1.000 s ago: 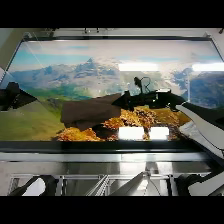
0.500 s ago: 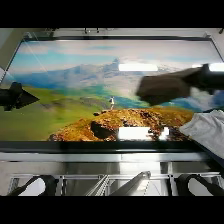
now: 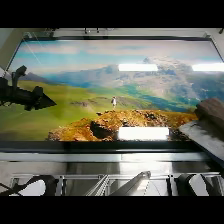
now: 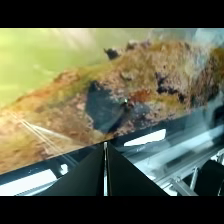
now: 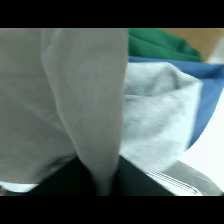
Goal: Fold the shirts.
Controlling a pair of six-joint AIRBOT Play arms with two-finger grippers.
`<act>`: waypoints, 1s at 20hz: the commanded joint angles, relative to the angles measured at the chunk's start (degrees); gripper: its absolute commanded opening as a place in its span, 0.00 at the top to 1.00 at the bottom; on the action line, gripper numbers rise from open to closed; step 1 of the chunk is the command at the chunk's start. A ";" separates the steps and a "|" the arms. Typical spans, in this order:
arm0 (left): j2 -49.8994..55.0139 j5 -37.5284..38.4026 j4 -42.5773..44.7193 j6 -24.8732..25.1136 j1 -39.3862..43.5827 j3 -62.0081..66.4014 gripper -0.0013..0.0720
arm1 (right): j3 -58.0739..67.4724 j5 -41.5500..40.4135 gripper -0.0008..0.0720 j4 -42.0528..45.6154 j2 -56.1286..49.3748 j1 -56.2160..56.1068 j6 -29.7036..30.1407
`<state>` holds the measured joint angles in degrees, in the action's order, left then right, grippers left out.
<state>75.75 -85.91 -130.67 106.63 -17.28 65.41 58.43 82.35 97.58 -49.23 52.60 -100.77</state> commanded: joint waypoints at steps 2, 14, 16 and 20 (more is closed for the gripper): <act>2.38 -0.33 0.22 0.50 5.16 0.92 0.95 | -1.05 3.32 0.01 5.90 -2.56 1.60 -1.25; 2.86 1.81 0.20 0.46 11.13 15.74 0.95 | 1.09 -4.24 0.96 -38.29 1.11 -24.13 3.48; 2.86 1.51 0.31 0.46 12.44 15.69 0.95 | 1.09 -11.72 0.96 -37.27 -2.43 -36.89 3.43; 1.66 0.55 0.15 0.26 16.26 10.78 0.95 | 1.11 -19.32 0.97 -37.24 -6.84 -49.51 3.48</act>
<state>78.13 -85.30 -130.50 107.00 -3.40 78.48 59.48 70.65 62.87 -53.49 12.43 -97.65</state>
